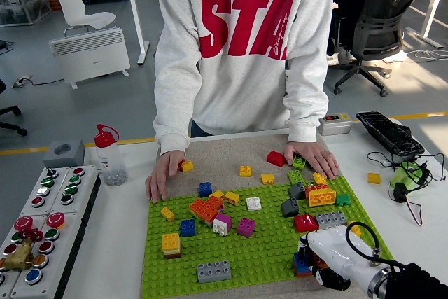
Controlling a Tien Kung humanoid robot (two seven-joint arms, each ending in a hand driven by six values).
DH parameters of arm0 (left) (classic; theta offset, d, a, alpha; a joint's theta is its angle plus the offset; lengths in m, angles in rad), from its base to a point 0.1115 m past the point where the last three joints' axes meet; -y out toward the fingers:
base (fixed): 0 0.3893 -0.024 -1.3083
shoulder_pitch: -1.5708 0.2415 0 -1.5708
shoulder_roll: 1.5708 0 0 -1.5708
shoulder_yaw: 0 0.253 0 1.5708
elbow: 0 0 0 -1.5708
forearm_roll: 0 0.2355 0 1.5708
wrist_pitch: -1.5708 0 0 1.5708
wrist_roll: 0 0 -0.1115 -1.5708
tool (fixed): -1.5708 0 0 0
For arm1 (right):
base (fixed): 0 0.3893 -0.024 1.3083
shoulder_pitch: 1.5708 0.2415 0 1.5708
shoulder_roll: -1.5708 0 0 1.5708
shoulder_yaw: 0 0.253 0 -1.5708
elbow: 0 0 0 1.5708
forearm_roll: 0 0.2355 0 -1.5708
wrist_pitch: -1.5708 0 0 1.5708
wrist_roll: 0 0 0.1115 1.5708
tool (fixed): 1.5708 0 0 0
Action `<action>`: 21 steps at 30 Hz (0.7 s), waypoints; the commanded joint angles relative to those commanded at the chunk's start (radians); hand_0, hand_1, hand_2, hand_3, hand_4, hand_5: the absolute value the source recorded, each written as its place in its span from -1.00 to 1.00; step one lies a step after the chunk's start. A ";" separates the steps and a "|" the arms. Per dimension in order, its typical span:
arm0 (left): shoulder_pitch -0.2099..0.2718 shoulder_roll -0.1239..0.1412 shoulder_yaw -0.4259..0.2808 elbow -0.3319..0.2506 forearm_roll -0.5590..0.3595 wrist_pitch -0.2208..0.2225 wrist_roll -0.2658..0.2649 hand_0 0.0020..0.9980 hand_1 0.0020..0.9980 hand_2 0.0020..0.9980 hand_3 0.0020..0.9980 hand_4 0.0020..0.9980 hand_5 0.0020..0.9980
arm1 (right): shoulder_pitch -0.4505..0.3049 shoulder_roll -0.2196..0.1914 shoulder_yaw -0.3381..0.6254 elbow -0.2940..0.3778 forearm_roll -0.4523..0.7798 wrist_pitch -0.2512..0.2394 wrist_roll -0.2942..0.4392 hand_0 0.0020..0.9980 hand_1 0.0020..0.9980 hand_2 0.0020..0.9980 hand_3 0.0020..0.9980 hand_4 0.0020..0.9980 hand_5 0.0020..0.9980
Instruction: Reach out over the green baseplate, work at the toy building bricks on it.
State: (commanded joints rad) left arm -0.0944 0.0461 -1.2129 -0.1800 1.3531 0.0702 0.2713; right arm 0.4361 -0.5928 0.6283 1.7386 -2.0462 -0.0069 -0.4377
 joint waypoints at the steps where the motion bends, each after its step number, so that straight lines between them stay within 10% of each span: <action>1: 0.000 0.000 0.000 0.000 -0.001 0.000 0.000 0.38 0.40 0.37 0.25 -0.28 1.00 | -0.002 -0.003 0.014 0.010 -0.003 -0.003 0.001 -0.86 -0.42 0.17 0.10 -0.22 -0.77; 9: -0.002 0.001 0.002 0.000 -0.004 -0.001 0.000 0.38 0.40 0.37 0.25 -0.28 1.00 | 0.007 0.000 0.061 0.016 -0.013 -0.076 0.026 -0.77 -0.37 0.17 0.12 -0.21 -0.76; 10: -0.002 0.001 0.003 0.000 -0.004 -0.001 0.000 0.38 0.40 0.37 0.25 -0.28 1.00 | 0.010 0.003 0.061 0.010 -0.011 -0.086 0.028 -0.35 -0.06 0.37 0.37 -0.02 -0.69; 14: -0.002 0.000 0.004 0.000 -0.007 -0.001 0.000 0.38 0.40 0.37 0.25 -0.28 1.00 | 0.029 0.020 0.055 -0.024 0.004 -0.123 0.036 -0.35 -0.06 0.37 0.37 -0.02 -0.69; 15: -0.003 0.000 0.004 0.000 -0.007 -0.001 0.000 0.38 0.40 0.37 0.25 -0.28 1.00 | 0.031 0.023 0.054 -0.028 0.006 -0.128 0.037 0.09 0.22 0.49 0.54 0.22 -0.55; 21: -0.003 0.001 0.006 0.000 -0.008 -0.003 0.001 0.38 0.40 0.37 0.25 -0.28 1.00 | 0.088 0.078 0.029 -0.106 0.058 -0.171 0.057 0.11 0.27 0.52 0.58 0.26 -0.51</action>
State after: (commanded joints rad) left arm -0.0979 0.0467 -1.2071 -0.1800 1.3451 0.0674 0.2723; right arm 0.5236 -0.5151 0.6568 1.6327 -1.9877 -0.1781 -0.3806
